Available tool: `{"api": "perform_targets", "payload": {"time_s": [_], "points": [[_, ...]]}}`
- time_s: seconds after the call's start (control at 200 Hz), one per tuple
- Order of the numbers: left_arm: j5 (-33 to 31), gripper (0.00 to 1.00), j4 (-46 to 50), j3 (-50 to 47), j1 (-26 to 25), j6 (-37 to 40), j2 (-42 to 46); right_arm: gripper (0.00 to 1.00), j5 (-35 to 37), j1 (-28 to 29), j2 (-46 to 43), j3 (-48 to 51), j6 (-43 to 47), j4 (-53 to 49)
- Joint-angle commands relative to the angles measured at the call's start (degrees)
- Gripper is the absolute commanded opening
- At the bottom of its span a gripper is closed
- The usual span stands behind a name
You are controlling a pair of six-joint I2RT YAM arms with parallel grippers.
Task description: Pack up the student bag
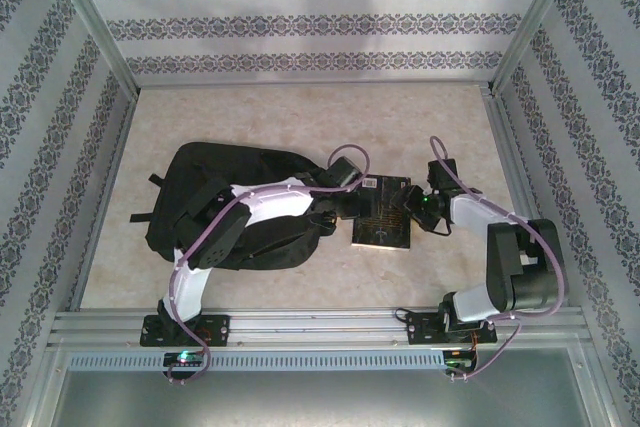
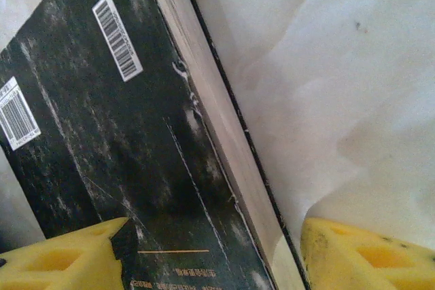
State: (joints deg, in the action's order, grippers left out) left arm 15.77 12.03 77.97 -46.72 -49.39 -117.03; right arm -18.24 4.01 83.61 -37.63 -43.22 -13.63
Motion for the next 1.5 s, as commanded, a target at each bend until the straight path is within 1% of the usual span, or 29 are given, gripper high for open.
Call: {"api": "perform_targets", "payload": {"time_s": [0.0, 0.125, 0.265, 0.325, 0.475, 0.635, 0.675, 0.744, 0.784, 0.804, 0.849, 0.864, 0.934, 1.089, 1.174, 1.329, 1.494], "points": [[5.0, 0.83, -7.2, -2.5, 0.8, -1.8, -2.7, 0.62, -3.8, 2.0, 2.5, -0.6, 1.3, 2.3], [7.6, 0.73, -8.7, -2.7, 1.3, -1.7, -3.4, 0.57, -4.9, 3.6, 1.3, -0.1, 1.0, 2.6], [9.2, 0.59, -8.9, -2.5, 1.4, -1.0, -4.1, 0.51, -5.3, 5.8, -3.6, 0.4, 0.4, 1.6], [9.5, 0.55, -9.1, -2.6, 1.5, -0.9, -4.2, 0.48, -5.6, 6.6, -5.2, 0.2, 0.5, 0.8], [10.4, 0.48, -9.1, -2.7, 1.6, -0.6, -4.6, 0.43, -6.6, 7.2, -7.7, -0.6, 0.5, -1.4], [10.7, 0.46, -8.9, -2.9, 1.9, -0.2, -4.3, 0.38, -8.2, 7.3, -8.7, -0.4, 0.3, -1.0], [10.8, 0.45, -8.8, -2.9, 1.9, -0.1, -4.3, 0.35, -9.1, 7.3, -8.3, -0.1, 0.0, -0.2], [10.9, 0.45, -8.5, -3.0, 2.1, 0.1, -4.1, 0.27, -9.3, 7.3, -7.3, 0.0, -0.2, 0.3], [10.8, 0.44, -8.4, -3.0, 2.2, 0.2, -3.9, 0.19, -8.5, 7.3, -6.6, -0.1, -0.1, -0.3], [10.8, 0.44, -8.1, -3.0, 2.2, 0.3, -3.7, 0.13, -8.3, 7.2, -6.2, -0.2, 0.0, -0.6], [10.7, 0.44, -7.6, -2.9, 2.4, 0.6, -3.3, 0.03, -7.8, 7.1, -5.5, -0.4, 0.4, -1.1], [10.6, 0.44, -7.3, -2.9, 2.5, 0.9, -3.0, 0.0, -7.5, 7.1, -5.4, -0.4, 0.5, -1.3], [9.3, 0.47, -4.8, -2.4, 2.8, 2.6, -1.7, 0.0, -6.6, 6.9, -5.7, -0.2, 0.8, -1.7], [5.6, 0.7, 1.9, -1.3, 4.1, 6.7, 3.6, 0.0, -4.0, 6.6, -10.4, -0.8, 1.4, -4.3], [4.5, 0.77, 5.5, -0.1, 4.5, 8.6, 6.8, 0.0, -3.3, 6.2, -13.9, -1.6, 1.6, -5.8], [3.8, 0.81, 10.2, 2.7, 4.6, 11.5, 12.8, 0.0, -3.2, 5.5, -19.9, -3.5, 1.0, -7.8], [0.0, 0.83, 14.4, 4.4, 4.8, 14.0, 19.5, 0.0, -4.4, 5.3, -26.5, -5.6, 0.2, -7.7]]}}
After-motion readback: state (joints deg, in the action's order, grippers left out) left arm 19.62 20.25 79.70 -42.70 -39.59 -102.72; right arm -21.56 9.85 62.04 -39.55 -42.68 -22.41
